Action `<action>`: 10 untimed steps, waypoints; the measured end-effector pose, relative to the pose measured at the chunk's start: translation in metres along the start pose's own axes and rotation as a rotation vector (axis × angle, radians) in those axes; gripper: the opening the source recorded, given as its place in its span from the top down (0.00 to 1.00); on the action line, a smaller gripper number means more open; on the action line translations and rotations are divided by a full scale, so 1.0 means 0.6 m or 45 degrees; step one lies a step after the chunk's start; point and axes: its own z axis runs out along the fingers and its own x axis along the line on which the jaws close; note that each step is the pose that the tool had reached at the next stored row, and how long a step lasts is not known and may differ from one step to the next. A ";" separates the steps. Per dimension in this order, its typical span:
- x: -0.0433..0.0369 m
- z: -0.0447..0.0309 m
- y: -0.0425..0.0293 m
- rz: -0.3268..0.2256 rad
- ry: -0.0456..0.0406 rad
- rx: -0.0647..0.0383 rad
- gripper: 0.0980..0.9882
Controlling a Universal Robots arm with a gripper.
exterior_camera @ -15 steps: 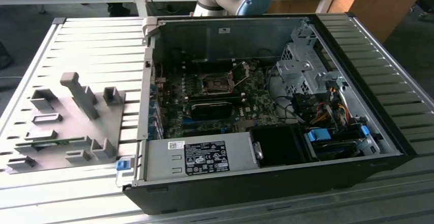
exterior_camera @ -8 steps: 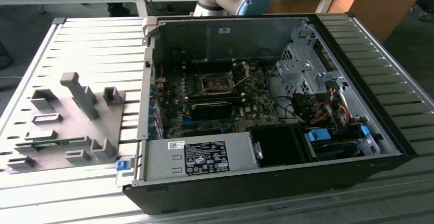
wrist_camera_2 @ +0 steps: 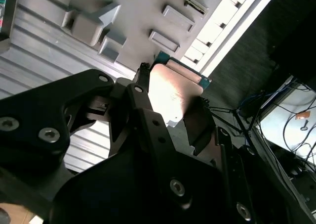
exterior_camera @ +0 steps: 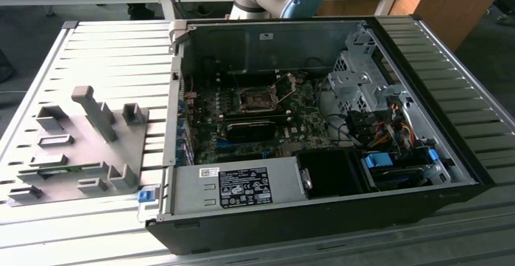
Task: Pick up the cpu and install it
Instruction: 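Pick up the cpu and move it towards the insertion slot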
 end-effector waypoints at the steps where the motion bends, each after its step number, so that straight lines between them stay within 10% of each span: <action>1: -0.003 0.000 0.000 0.000 0.000 0.000 0.52; 10: -0.024 0.001 0.000 0.000 0.000 -0.002 0.52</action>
